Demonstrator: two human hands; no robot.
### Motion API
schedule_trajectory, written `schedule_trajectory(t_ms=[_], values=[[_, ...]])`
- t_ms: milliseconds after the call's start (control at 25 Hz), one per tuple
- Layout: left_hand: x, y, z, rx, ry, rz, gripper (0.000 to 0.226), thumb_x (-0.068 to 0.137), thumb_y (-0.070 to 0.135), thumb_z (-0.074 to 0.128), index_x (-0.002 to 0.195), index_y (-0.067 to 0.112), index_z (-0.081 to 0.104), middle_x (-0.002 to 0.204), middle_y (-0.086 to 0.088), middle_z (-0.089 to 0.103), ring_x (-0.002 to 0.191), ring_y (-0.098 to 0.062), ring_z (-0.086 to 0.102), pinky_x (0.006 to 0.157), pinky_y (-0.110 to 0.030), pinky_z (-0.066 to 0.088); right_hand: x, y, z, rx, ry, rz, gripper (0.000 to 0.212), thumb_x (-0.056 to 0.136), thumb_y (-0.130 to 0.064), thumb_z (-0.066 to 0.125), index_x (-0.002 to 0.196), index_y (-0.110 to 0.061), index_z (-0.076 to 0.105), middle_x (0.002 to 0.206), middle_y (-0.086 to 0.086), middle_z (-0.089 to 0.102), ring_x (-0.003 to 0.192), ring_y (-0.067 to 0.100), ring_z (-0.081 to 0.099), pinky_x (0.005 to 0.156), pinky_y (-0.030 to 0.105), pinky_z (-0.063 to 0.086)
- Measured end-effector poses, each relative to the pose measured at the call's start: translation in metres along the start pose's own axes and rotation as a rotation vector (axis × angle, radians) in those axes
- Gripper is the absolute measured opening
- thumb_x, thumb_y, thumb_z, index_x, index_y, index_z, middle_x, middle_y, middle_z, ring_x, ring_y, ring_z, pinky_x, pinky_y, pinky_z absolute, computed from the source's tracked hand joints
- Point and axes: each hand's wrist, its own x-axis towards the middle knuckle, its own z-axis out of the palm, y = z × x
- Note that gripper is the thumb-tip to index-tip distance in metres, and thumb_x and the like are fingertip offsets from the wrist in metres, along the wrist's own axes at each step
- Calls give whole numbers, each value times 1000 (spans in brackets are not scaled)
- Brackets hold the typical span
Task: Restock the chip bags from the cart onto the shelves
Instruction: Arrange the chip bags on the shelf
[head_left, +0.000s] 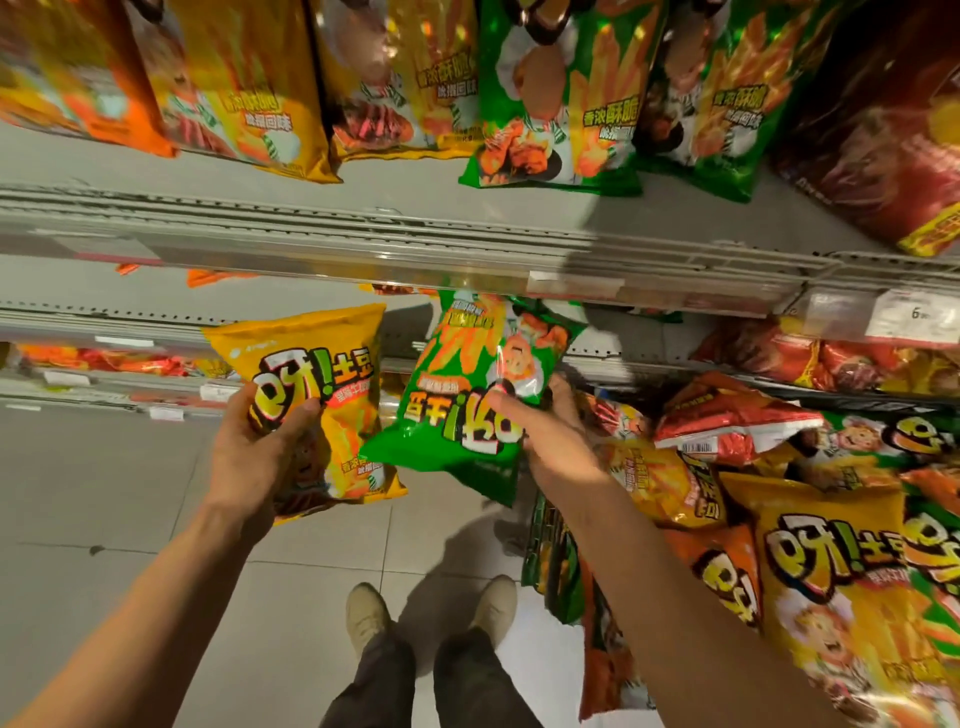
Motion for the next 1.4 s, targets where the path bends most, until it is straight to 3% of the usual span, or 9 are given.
schedule_trajectory(t_ms=[120,240,560,760,880,1000,1160,1240,1400], values=[[-3,4,-6,-12,-58,6,33,91,16,73,120,6,59,86,0,71,71,-15,66,60,-25,52,-13,4,4,-61,-52,-92,68,77,-5,83,125,-39,49,104,-22,75,96,2,73,70,20,58],[-10,11,-3,-38,-99,-13,33,89,17,75,119,20,61,95,3,76,77,-11,70,68,-30,53,-28,-3,3,-97,-55,-143,67,80,1,79,133,-29,52,124,1,72,113,19,69,87,37,60],[-37,27,37,-77,-344,-91,46,83,30,80,125,31,61,108,7,77,100,-14,73,82,-35,59,-102,-50,-49,-177,-9,-36,77,67,-22,88,137,-24,54,123,3,72,111,26,71,95,48,56],[-51,34,73,-12,-486,-121,53,80,42,81,128,35,61,112,12,76,109,-14,70,94,-41,54,-143,-124,-117,-360,-160,25,72,66,-13,86,124,-40,55,102,-10,78,87,0,74,64,12,56],[-57,40,86,75,-529,-80,50,74,52,81,119,41,63,102,20,75,98,-7,72,83,-36,57,-148,-151,-154,-604,-110,96,80,52,-23,92,113,-58,53,115,-35,65,103,-17,60,85,10,47],[-58,44,95,146,-560,-46,51,79,49,80,125,38,62,107,17,75,103,-9,70,90,-40,56,-144,-175,-171,-984,-253,268,101,54,-32,98,140,-48,46,139,-30,46,130,-3,47,108,25,39],[-62,47,105,247,-605,8,50,81,45,80,126,37,59,107,19,73,98,-3,69,79,-28,55,-112,-179,-137,-1666,-432,394,74,81,-5,77,145,-31,49,145,-10,49,129,13,49,94,13,41],[-69,49,116,266,-642,21,43,81,42,81,118,41,59,95,27,73,87,8,68,65,-15,51,-102,-151,-113,-1931,-360,220,59,87,-4,65,138,-31,58,144,-4,56,116,11,54,86,16,42],[-78,53,133,284,-724,26,38,81,37,82,110,45,59,92,31,73,84,7,70,70,-17,55,-115,-83,-110,-1938,228,-330,47,84,-29,71,130,-35,63,139,-6,54,138,21,39,118,57,16]])
